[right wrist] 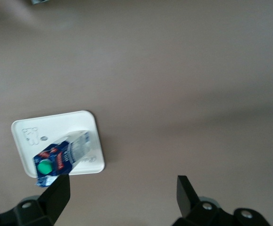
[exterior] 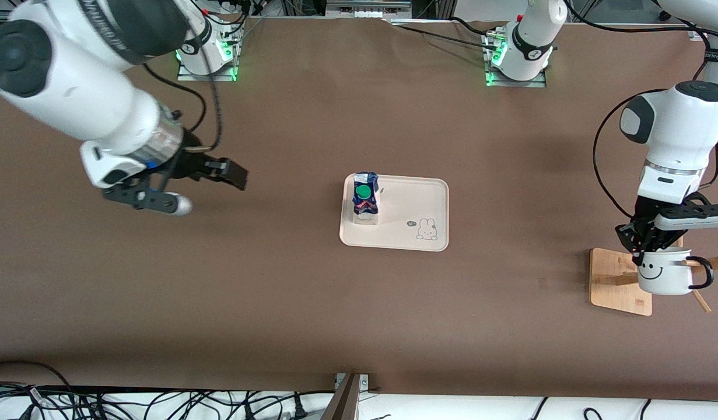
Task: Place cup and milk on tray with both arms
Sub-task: 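Lower the carton onto the tray and open the right gripper, then lift the mug off the stand with the left gripper while the right gripper withdraws, then carry the white mug with the left gripper over the tray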
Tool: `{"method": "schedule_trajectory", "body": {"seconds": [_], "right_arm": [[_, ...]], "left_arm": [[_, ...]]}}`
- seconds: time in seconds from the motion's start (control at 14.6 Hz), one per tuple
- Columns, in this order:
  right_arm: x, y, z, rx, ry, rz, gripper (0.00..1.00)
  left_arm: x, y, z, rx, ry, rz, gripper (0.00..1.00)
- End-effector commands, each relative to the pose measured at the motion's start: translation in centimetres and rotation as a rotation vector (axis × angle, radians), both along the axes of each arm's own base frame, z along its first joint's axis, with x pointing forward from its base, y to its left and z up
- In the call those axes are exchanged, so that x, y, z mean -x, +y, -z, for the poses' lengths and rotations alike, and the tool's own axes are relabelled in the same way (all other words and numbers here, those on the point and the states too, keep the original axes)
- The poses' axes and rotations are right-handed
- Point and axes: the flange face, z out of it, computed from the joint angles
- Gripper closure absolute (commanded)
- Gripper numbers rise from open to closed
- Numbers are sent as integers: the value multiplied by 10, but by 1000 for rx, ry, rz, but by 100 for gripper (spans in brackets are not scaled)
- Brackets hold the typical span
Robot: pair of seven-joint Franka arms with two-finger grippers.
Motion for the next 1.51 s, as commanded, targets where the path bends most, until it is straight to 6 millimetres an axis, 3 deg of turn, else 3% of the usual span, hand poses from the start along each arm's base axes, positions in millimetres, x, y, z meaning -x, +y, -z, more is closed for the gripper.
{"method": "schedule_trajectory", "body": {"seconds": [0.0,0.14,0.27,0.41,0.48,0.76,0.82,1.03,1.31,1.44], "right_arm": [[-2,-45,-10,1,25,-14,0],[-6,-74,-9,7,47,-8,0],[-11,-116,-6,7,72,-2,0],[-9,-133,-3,6,99,-79,0],[-11,-151,-2,11,98,-95,0],[-8,-169,-13,108,64,-131,0],[1,-172,-19,133,59,-131,0],[27,-184,-26,205,32,-106,0],[34,-239,-30,197,-20,-27,0],[38,-239,-34,178,-59,-30,0]], "left_arm": [[-1,-28,-12,-2,-22,46,100],[-1,-41,-15,0,-26,66,100],[0,-62,-21,14,-19,85,100],[2,-84,-31,33,-35,101,100],[3,-98,-33,30,-26,125,100],[6,-168,-36,-5,162,223,100],[8,-190,-36,-14,221,249,100],[15,-234,-14,-22,336,294,100],[16,-281,28,-46,428,362,100],[16,-309,43,-79,531,389,100]]}}
